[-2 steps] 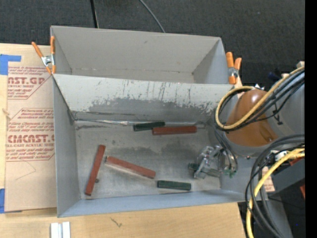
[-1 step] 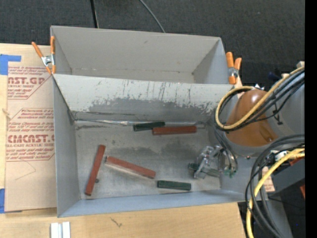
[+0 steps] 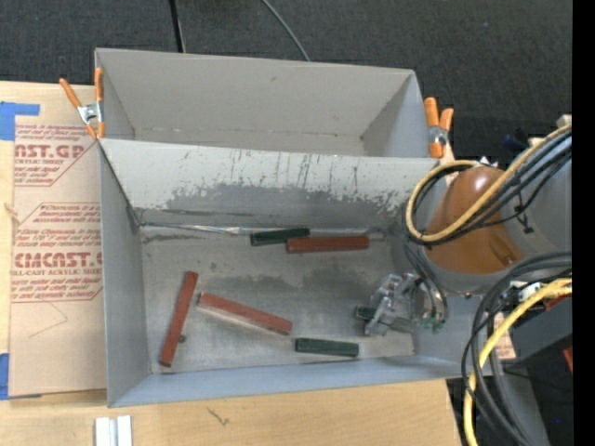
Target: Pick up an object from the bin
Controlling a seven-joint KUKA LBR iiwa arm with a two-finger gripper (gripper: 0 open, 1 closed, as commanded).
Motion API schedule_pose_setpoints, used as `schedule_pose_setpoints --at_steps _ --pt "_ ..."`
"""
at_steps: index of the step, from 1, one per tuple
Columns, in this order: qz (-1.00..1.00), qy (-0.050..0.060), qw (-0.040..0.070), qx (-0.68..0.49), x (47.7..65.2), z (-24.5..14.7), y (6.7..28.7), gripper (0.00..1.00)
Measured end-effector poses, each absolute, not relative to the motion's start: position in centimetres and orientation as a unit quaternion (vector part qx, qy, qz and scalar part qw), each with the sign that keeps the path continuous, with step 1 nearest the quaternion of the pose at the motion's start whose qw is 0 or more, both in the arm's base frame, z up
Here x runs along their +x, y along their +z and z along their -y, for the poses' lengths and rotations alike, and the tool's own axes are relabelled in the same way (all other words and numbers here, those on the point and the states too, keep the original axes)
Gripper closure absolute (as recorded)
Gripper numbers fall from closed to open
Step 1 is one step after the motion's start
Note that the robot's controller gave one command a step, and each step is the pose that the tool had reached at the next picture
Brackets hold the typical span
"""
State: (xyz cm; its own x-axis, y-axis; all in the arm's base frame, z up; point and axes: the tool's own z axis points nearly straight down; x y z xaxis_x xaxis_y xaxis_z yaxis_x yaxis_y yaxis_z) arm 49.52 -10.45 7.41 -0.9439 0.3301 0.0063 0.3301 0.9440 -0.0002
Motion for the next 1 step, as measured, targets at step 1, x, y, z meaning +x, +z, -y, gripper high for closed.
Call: schedule_pose_setpoints --at_steps 1 --pt "0.986 -0.001 0.005 -0.167 49.40 10.39 9.49 1.00"
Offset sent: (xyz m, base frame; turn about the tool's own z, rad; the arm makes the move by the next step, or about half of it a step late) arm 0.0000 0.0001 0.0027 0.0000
